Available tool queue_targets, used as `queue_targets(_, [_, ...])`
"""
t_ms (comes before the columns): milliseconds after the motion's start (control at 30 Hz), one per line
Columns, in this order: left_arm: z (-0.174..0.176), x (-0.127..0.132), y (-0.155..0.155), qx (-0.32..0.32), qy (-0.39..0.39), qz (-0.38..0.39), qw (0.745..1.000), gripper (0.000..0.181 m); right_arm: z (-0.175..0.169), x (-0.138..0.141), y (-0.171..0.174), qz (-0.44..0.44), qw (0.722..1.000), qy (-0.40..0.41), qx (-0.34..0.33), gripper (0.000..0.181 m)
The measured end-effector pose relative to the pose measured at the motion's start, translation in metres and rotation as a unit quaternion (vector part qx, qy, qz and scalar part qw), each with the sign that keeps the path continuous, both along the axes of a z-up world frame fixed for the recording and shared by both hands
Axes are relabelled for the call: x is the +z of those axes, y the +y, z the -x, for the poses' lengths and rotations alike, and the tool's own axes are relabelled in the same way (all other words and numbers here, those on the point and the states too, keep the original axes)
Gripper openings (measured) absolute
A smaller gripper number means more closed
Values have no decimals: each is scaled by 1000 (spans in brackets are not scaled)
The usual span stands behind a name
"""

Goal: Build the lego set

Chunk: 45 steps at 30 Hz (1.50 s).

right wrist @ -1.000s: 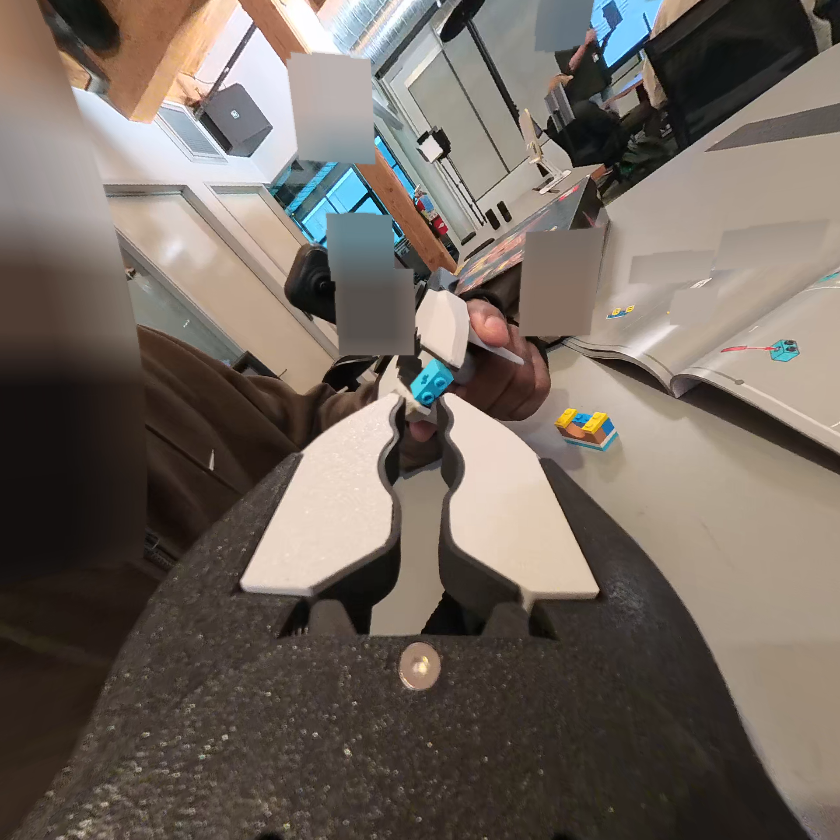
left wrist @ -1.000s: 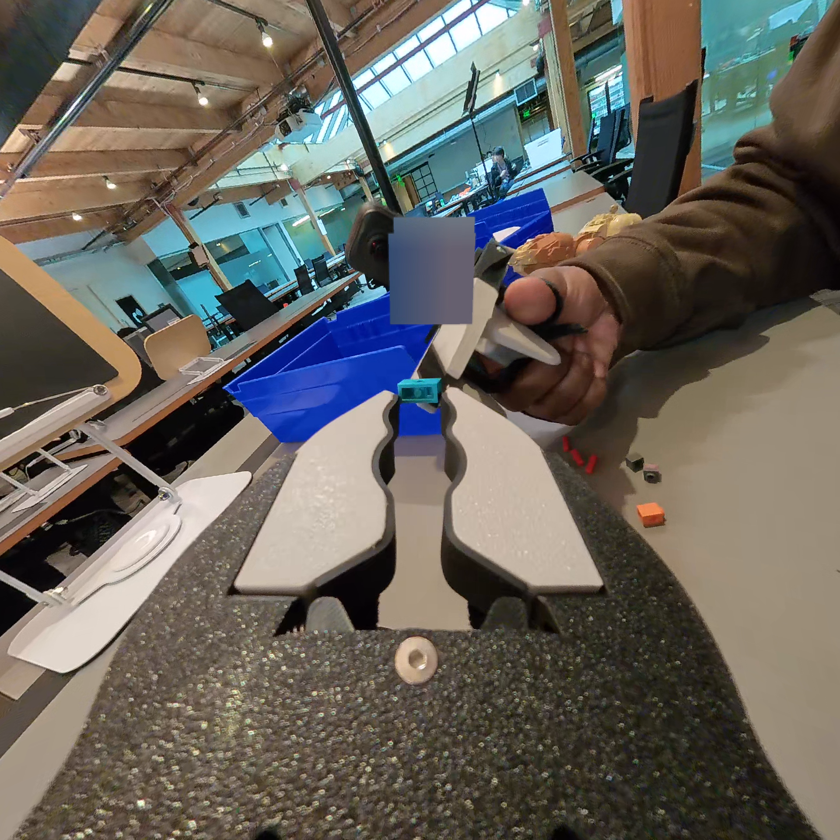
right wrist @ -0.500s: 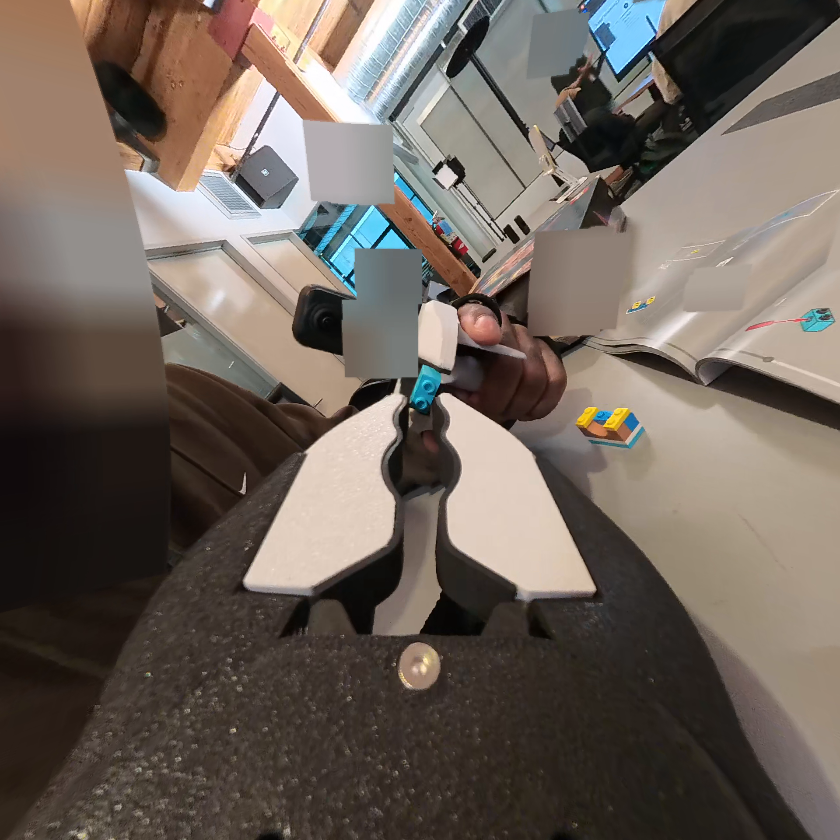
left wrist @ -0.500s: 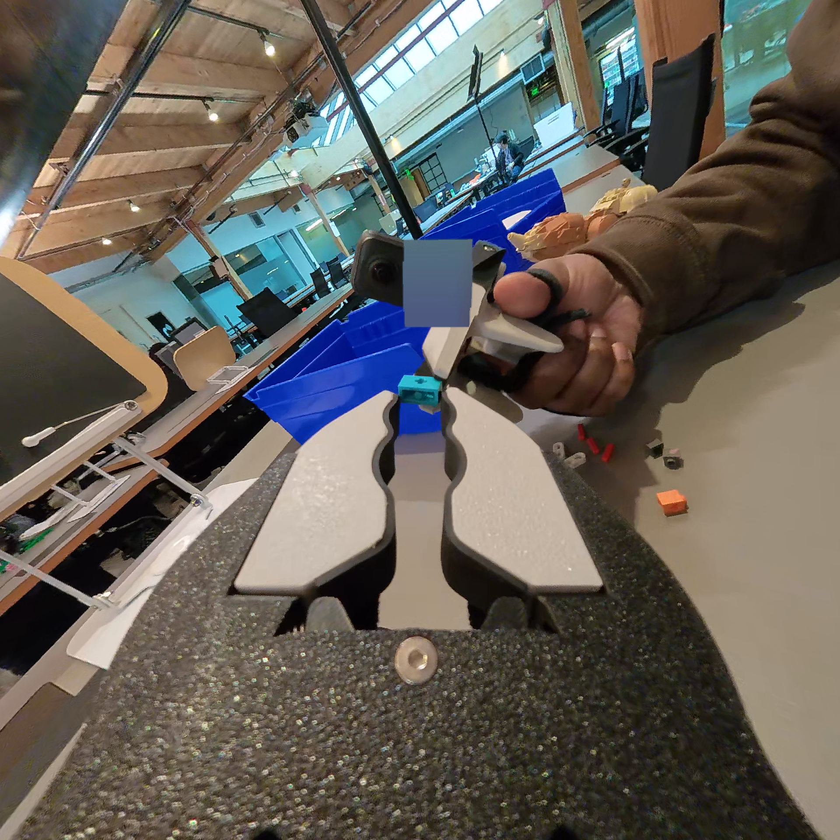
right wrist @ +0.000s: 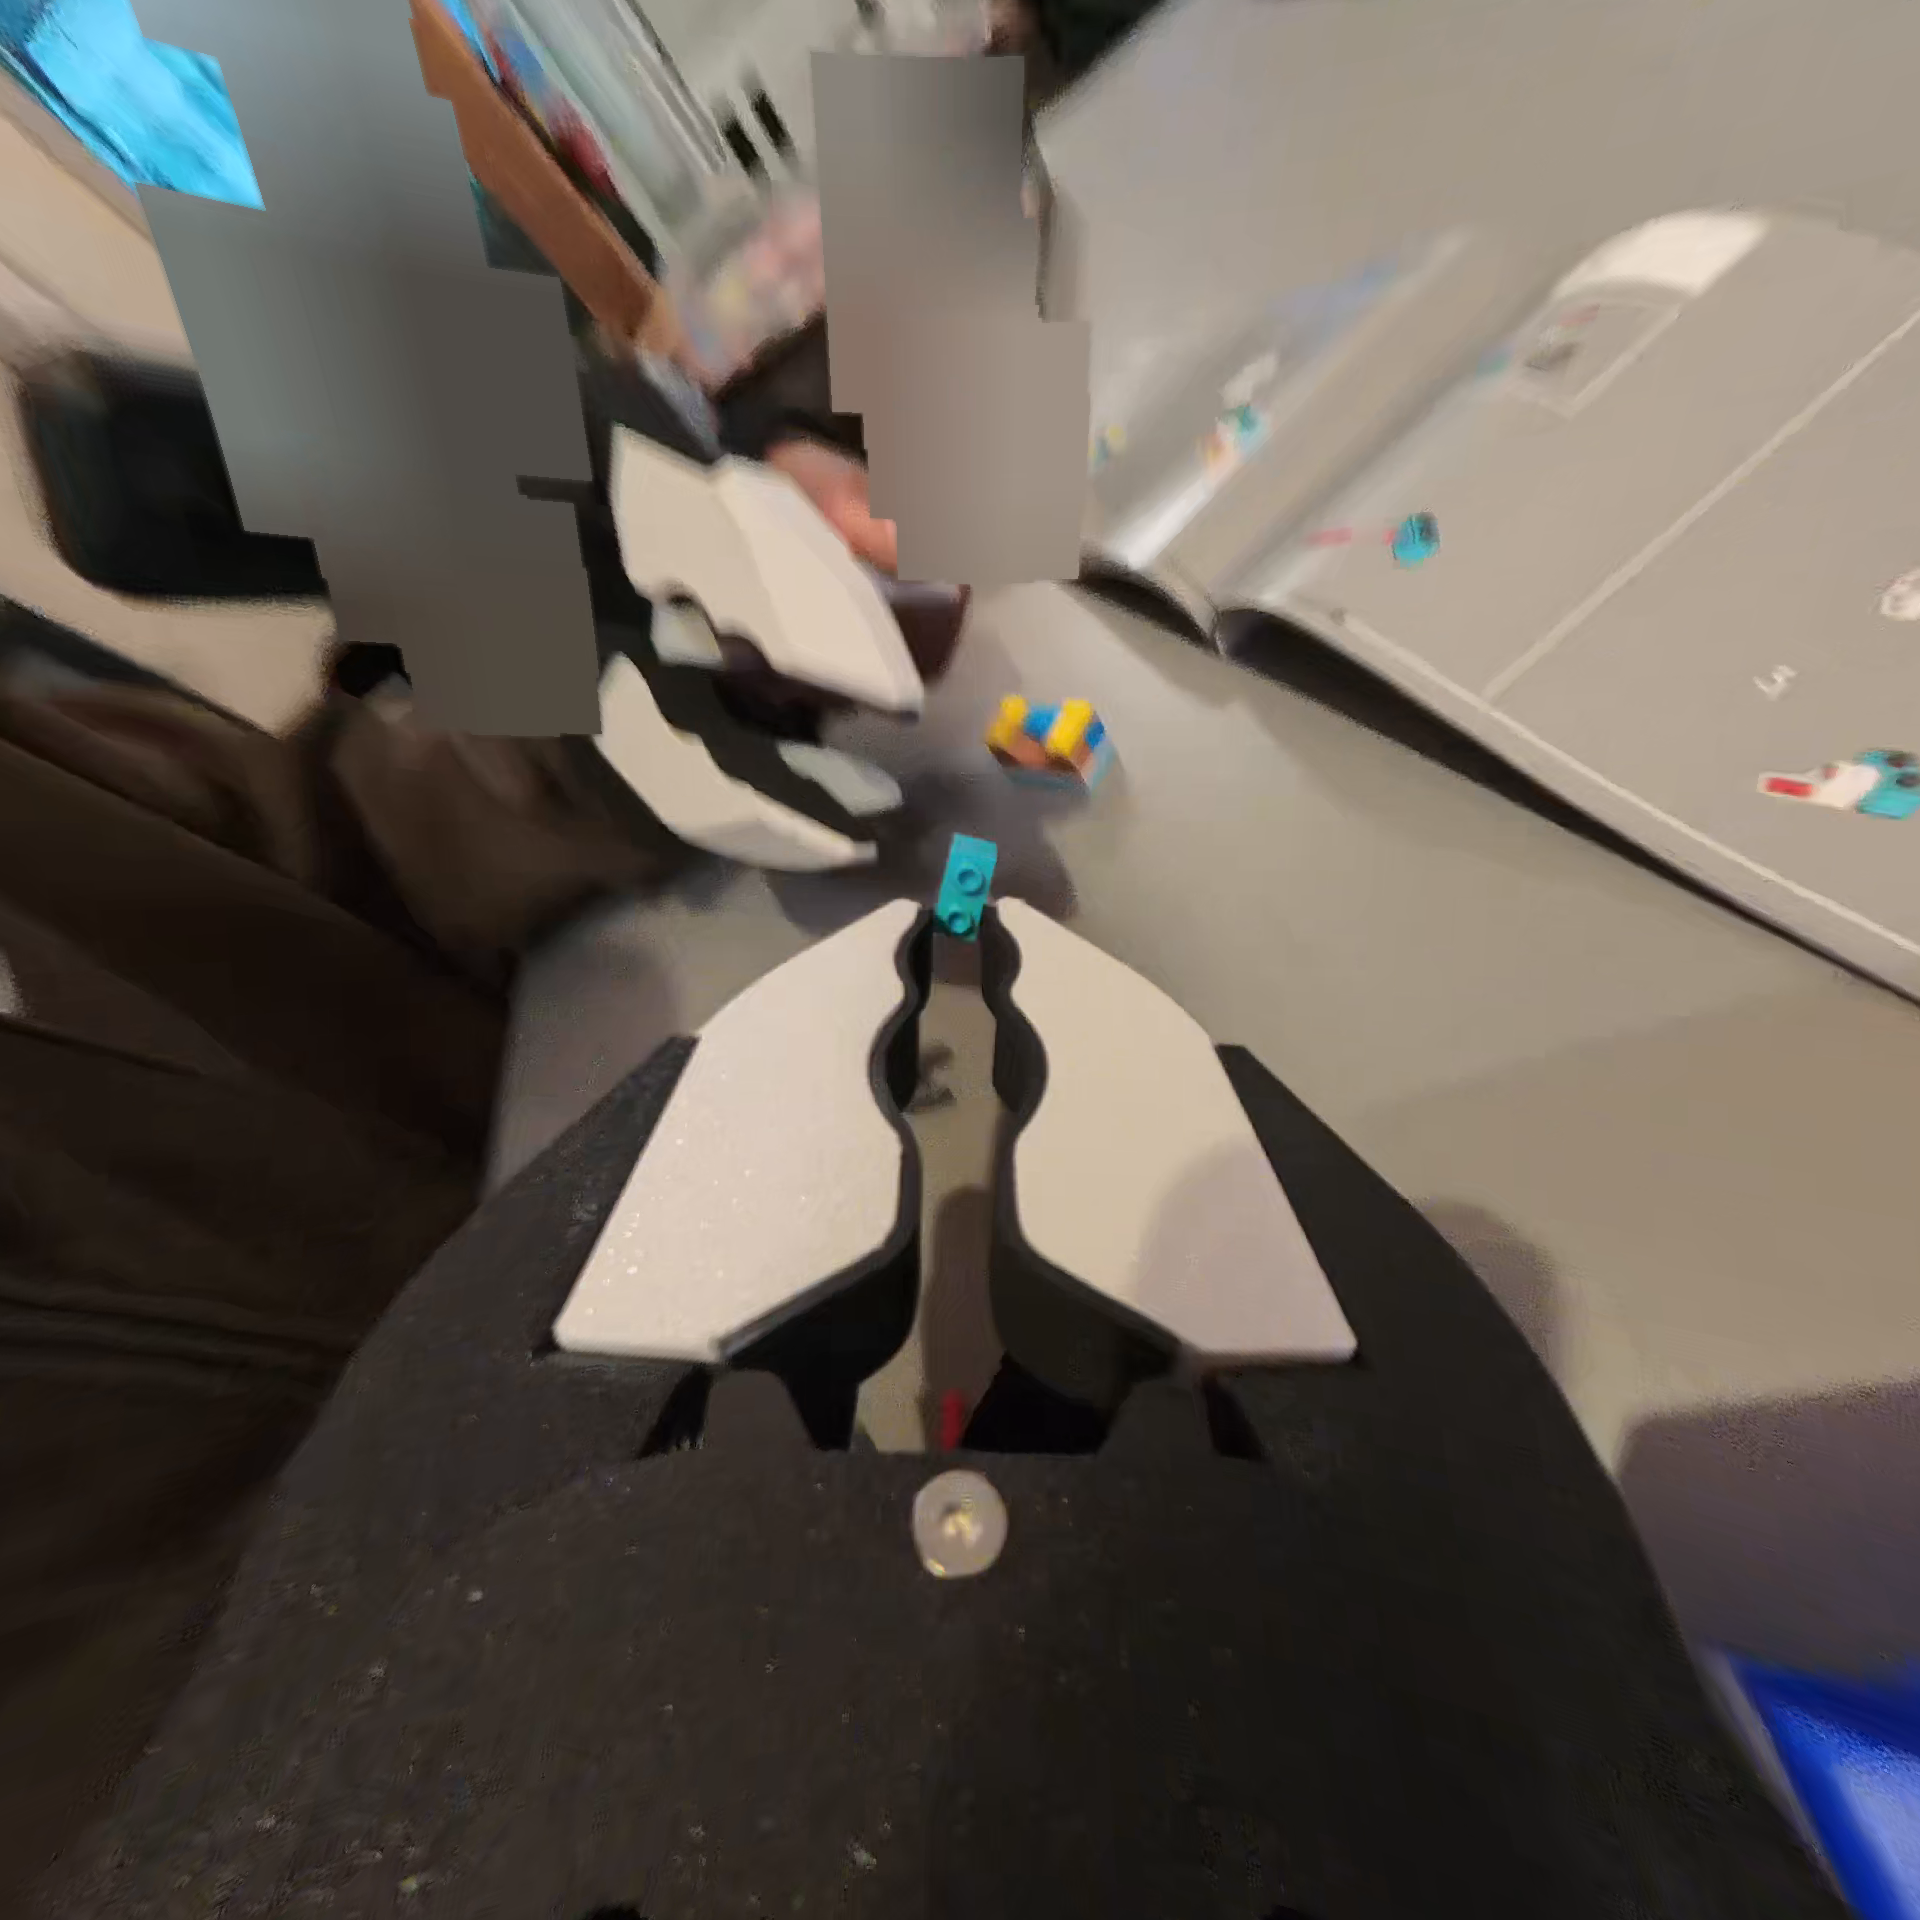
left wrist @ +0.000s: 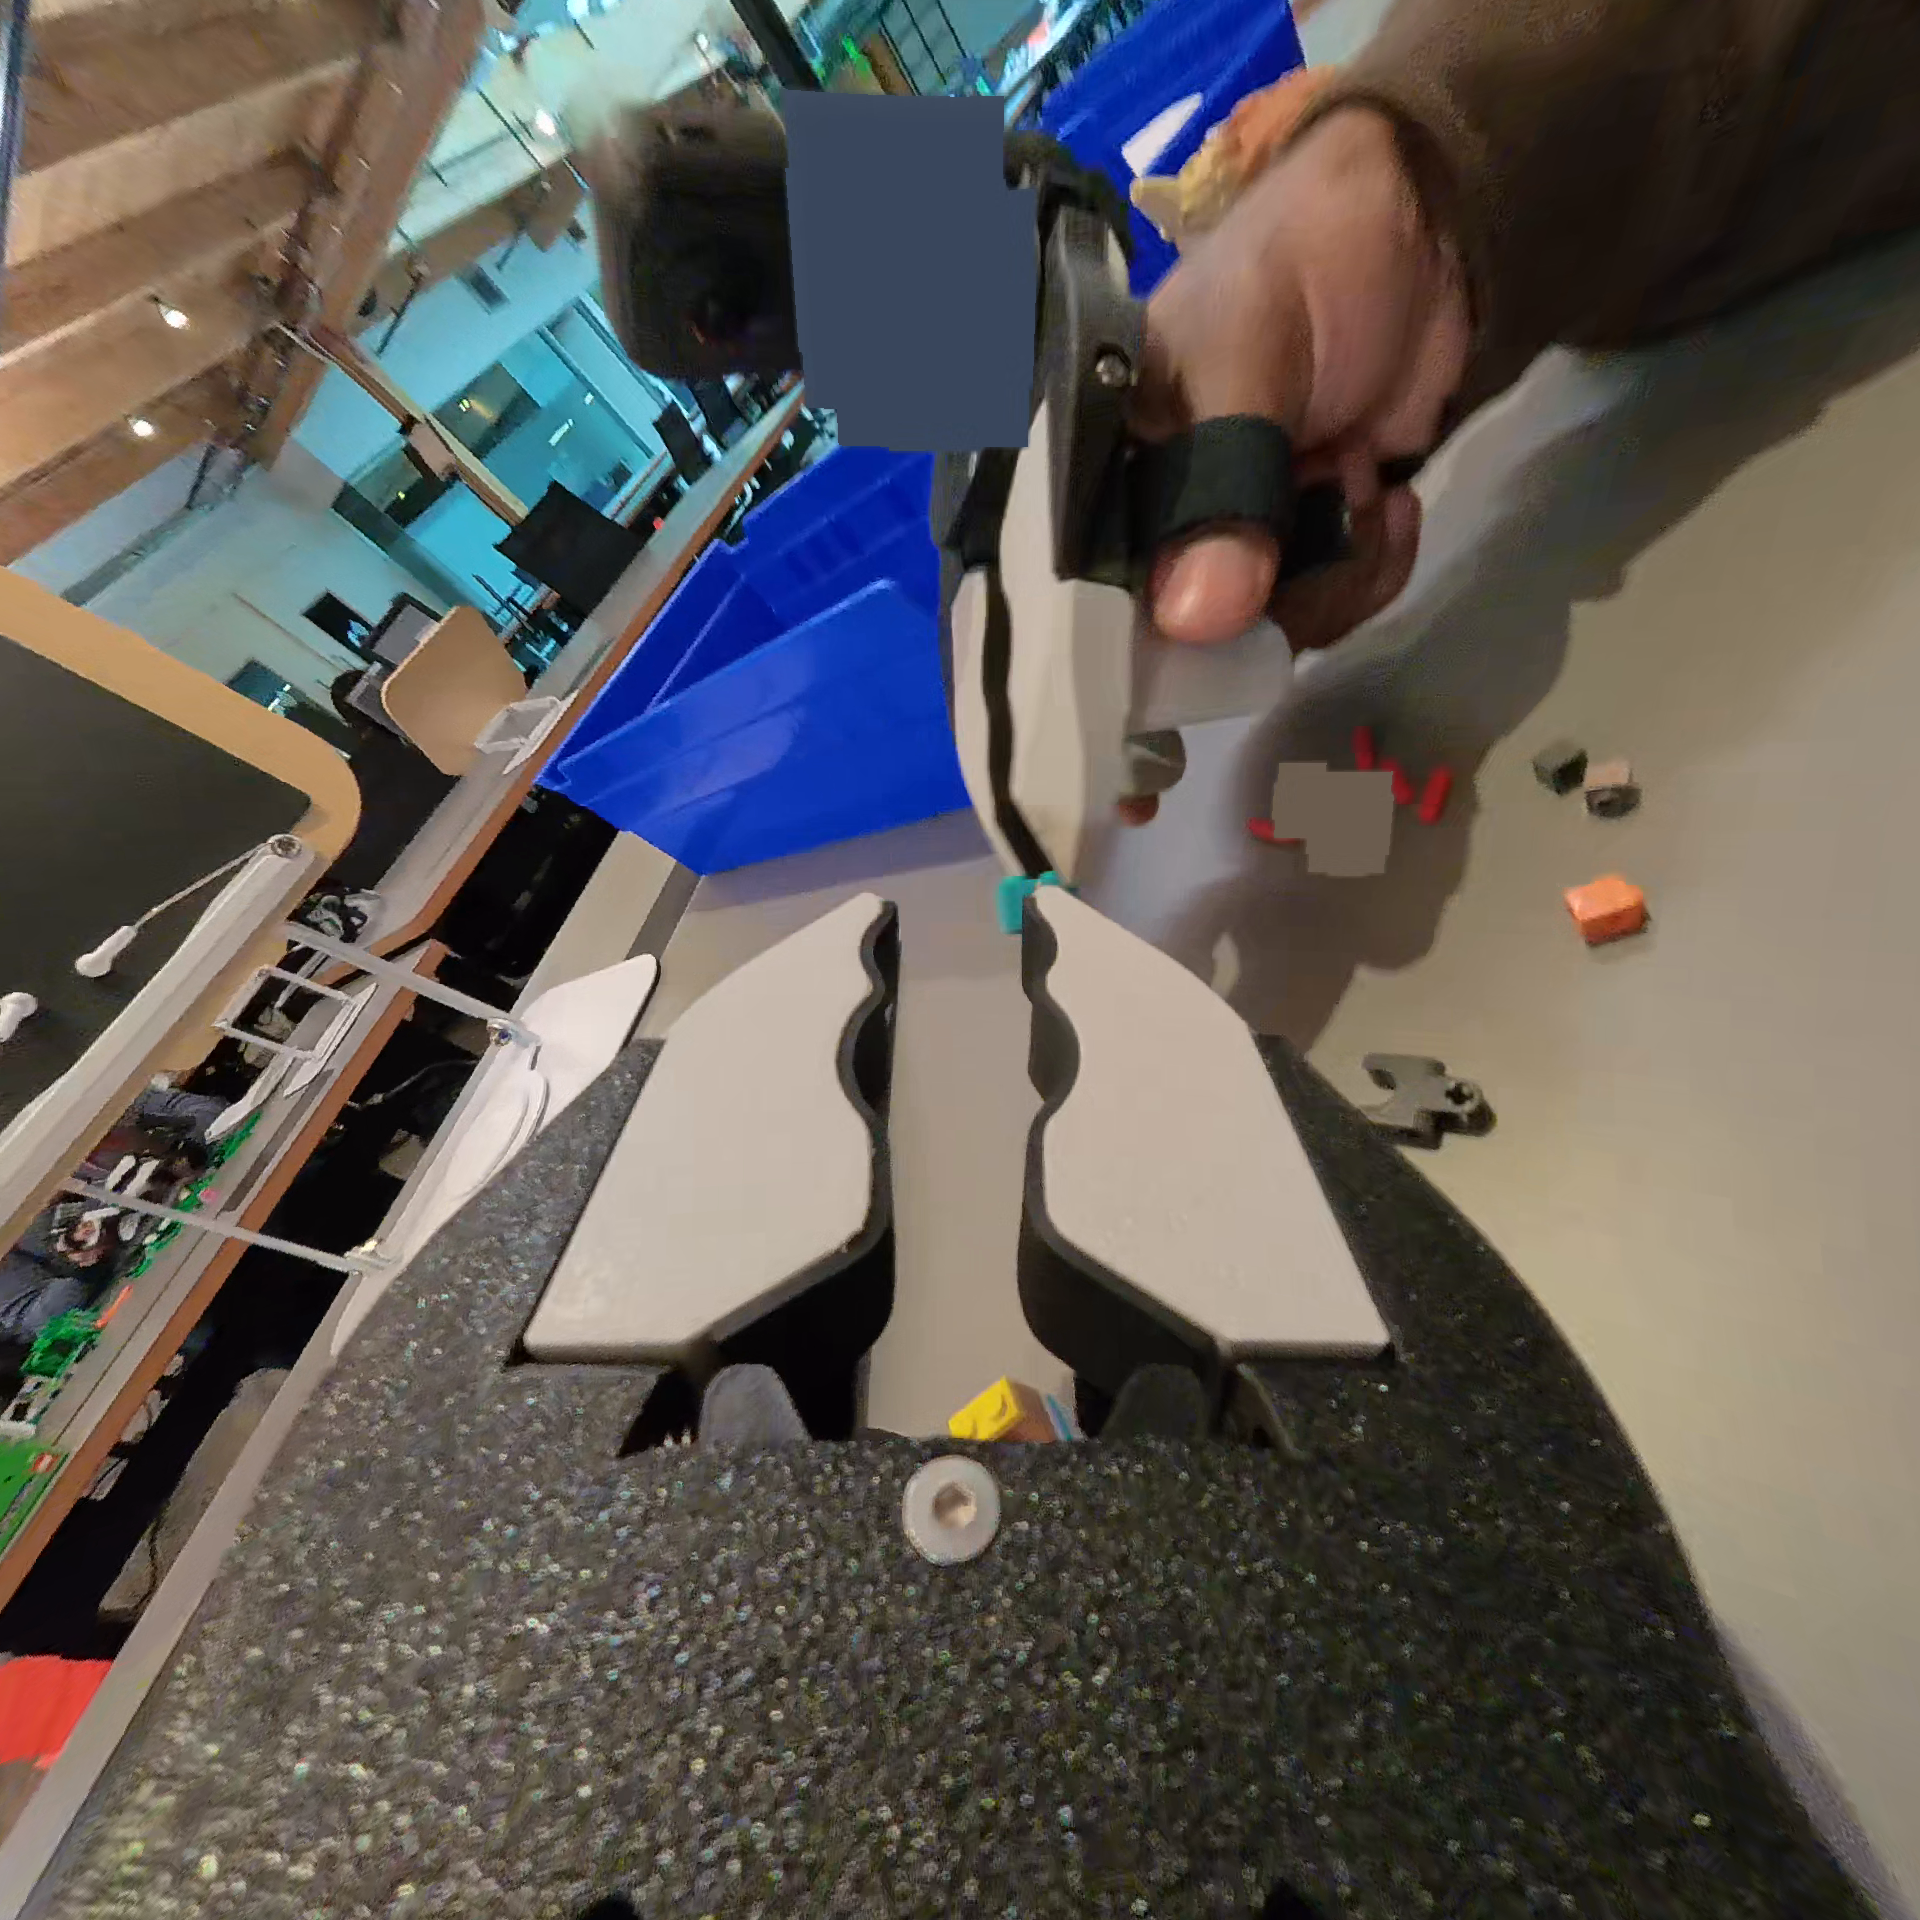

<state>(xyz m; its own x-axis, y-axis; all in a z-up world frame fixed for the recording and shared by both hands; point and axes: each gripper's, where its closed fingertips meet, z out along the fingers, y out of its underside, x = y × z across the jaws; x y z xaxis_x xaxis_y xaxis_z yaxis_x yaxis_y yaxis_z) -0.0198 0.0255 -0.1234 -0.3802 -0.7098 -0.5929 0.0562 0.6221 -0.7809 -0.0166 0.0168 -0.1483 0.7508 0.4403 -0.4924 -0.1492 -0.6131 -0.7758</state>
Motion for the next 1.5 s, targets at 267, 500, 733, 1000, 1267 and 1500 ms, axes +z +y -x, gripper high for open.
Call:
queue_targets(267, [0, -7, -4, -2, 25, -17, 1000, 21, -12, -54, -28, 109, 963, -240, 53, 9])
queue_targets(500, [0, -8, -5, -4, 32, -14, 999, 21, -10, -65, -25, 108, 958, -258, 61, 14])
queue_targets(733, [5, -1, -7, -17, 32, 9, 999, 20, -26, -35, -43, 41, 953, -273, 122, 14])
queue_targets(1000, [4, -4, -14, -27, 38, 9, 999, 19, -29, -51, -90, 63, 908, -339, 239, 7])
queue_targets(1267, [5, -4, -15, -30, 39, 11, 999, 19, -33, -68, -94, 96, 896, -356, 248, 5])
queue_targets(1500, [6, -6, -19, -40, 47, 17, 998, 18, -30, -65, -91, 82, 905, -334, 251, 4])
